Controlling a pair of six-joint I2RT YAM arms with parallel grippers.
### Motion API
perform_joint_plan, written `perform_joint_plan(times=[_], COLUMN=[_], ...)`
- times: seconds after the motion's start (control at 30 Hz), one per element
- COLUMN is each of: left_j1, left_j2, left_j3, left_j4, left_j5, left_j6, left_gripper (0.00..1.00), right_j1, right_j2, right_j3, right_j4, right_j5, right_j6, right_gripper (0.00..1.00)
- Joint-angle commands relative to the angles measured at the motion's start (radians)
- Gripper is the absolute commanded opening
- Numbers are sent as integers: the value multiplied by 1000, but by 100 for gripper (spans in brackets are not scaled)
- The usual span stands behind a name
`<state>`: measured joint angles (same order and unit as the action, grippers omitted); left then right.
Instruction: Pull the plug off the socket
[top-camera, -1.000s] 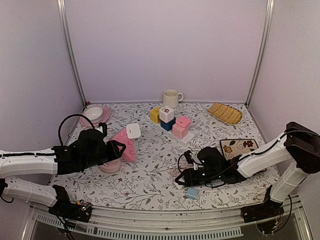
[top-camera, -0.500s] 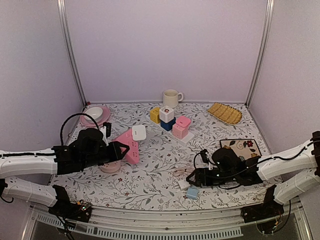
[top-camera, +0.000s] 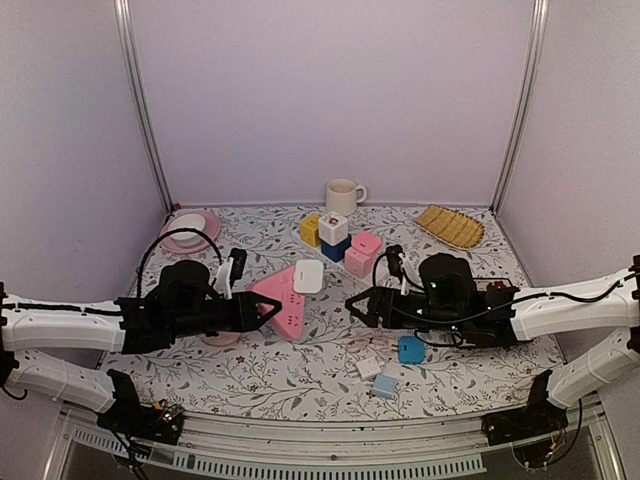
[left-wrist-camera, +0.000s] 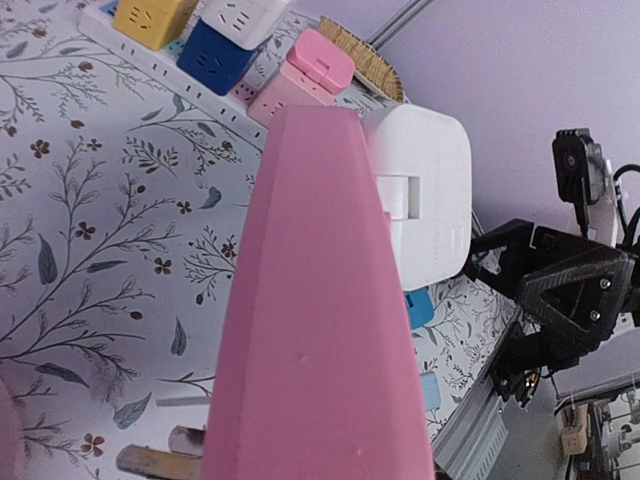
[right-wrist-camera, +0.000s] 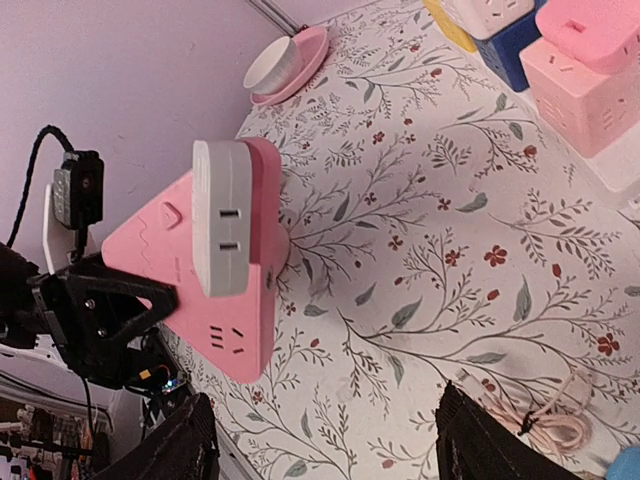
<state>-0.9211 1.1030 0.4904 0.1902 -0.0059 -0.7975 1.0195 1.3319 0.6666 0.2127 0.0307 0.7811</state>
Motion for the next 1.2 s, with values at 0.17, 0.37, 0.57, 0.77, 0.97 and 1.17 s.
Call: perform_joint_plan(times=[0.17, 0.37, 0.57, 0.77, 0.97, 1.17], left_j1=[-66, -92, -110, -119, -124, -131], left_j2=[23, 46, 71, 79, 92, 94], left_j3=[-31, -20, -10, -2, 5, 4], left_j4=[210, 240, 262, 245, 251, 251], left_j5=[81, 84, 62, -6, -21, -43], left_j6=[71, 94, 106, 108, 114, 114], left_gripper=[0, 0, 0, 0, 0, 0], right_j1=[-6, -6, -6, -4, -4, -5], right_j2=[116, 163, 184, 200, 218, 219], right_j3=[125, 160, 149, 117, 105, 100], right_j4=[182, 216, 277, 323, 353, 360], right_j5=[-68, -101, -126, -155, -174, -173], right_j6=[-6, 28, 82, 158, 189, 197], right_gripper=[72, 63, 41, 28, 35, 28])
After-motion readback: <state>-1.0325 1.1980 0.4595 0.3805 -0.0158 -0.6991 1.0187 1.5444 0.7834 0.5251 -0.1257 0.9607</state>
